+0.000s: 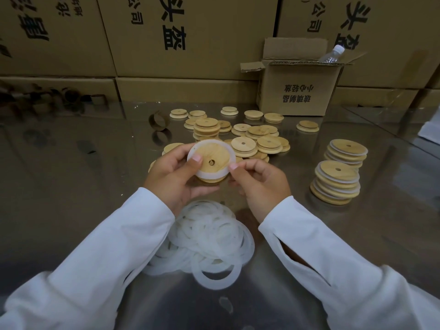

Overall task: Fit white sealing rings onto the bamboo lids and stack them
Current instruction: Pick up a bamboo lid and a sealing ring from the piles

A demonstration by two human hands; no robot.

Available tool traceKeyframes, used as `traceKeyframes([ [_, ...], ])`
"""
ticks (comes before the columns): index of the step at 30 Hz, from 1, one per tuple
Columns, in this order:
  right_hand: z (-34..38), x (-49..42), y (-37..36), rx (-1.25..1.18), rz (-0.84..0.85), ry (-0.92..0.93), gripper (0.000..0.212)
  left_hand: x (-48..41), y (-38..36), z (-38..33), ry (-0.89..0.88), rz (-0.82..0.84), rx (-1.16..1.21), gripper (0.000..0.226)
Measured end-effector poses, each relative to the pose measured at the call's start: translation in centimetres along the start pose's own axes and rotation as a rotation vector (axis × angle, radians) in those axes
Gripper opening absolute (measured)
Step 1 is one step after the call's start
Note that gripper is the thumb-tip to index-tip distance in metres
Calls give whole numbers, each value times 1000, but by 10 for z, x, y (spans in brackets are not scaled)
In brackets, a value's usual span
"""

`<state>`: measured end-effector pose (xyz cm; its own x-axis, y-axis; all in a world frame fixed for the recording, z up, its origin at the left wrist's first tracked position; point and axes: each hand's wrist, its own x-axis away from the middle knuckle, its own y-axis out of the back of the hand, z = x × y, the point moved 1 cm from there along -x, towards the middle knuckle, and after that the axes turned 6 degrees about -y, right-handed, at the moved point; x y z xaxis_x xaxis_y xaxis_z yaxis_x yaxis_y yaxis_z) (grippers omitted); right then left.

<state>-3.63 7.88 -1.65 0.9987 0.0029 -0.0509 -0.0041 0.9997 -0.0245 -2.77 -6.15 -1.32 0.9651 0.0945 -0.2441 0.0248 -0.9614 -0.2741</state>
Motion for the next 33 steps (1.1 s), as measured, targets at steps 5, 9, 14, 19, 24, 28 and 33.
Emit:
traceKeyframes([
  [5,-1,1,0,-10,-88,-87,8,2,-2,1,51,83,26,24],
  [9,-1,3,1,50,-109,-29,12,1,1,1,10,85,-118,22],
  [14,1,7,2,251,-66,166,14,2,3,3,-56,66,-285,25],
  [19,4,5,7,423,-125,292,17,1,3,2,-181,50,-345,18],
  [24,2,1,8,485,-108,321,10,0,3,1,-257,42,-338,22],
  [28,3,-3,10,497,-95,312,13,-1,3,2,-274,28,-312,22],
  [33,6,-3,11,464,-80,297,17,-1,4,1,-258,37,-268,22],
])
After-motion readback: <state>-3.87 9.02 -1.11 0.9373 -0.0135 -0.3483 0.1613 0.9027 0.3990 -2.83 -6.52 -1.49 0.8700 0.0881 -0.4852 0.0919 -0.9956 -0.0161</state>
